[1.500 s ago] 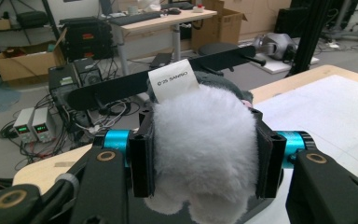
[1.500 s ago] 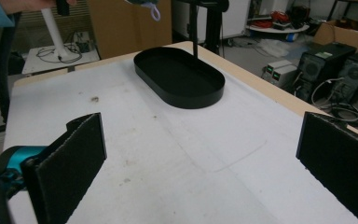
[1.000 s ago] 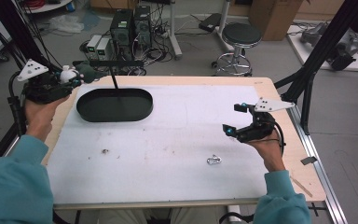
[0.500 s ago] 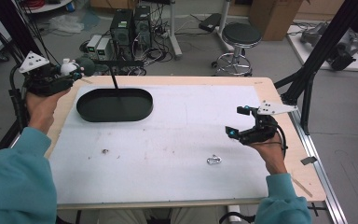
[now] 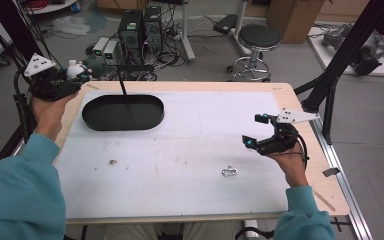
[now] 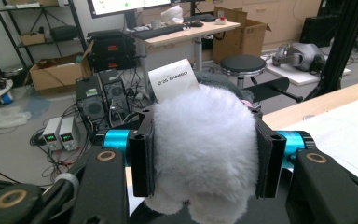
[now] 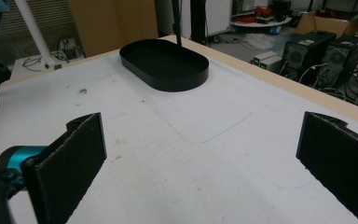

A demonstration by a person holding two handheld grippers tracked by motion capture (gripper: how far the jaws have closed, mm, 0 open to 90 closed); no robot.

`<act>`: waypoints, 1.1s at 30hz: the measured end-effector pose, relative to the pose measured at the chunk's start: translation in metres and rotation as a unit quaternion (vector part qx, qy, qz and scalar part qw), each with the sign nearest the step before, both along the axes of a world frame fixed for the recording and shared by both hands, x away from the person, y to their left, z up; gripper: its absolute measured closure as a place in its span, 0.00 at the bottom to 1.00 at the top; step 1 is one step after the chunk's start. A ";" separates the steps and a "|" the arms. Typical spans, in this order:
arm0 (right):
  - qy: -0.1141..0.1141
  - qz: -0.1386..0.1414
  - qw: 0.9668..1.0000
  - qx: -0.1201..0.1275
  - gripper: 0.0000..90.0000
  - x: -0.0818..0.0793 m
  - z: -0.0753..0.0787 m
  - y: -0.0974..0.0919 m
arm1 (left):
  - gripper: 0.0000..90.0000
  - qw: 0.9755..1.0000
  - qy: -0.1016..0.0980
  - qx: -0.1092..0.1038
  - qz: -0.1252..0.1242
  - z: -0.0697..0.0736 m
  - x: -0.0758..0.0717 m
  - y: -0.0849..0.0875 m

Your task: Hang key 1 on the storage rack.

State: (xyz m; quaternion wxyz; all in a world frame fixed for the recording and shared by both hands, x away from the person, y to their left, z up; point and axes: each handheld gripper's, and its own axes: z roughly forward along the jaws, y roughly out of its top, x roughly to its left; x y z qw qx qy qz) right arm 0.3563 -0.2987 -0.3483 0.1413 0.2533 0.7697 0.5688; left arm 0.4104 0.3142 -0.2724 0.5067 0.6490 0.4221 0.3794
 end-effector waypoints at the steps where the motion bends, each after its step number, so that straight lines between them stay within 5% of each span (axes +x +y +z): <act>1: 0.000 0.001 1.000 0.000 0.01 0.000 0.000 0.001 | 0.58 1.000 -0.002 0.002 0.001 0.000 0.000 0.000; 16: 0.002 0.003 1.000 0.002 0.01 0.002 -0.001 0.002 | 0.58 0.999 0.002 0.040 0.028 -0.007 0.000 -0.008; 25: -0.001 0.006 1.000 0.002 0.01 0.003 -0.001 0.003 | 0.58 0.994 0.007 0.104 0.028 -0.006 -0.010 -0.018; 33: -0.001 0.010 1.000 0.000 0.01 0.002 -0.001 0.006 | 0.58 0.993 0.025 0.115 0.026 -0.018 -0.015 -0.018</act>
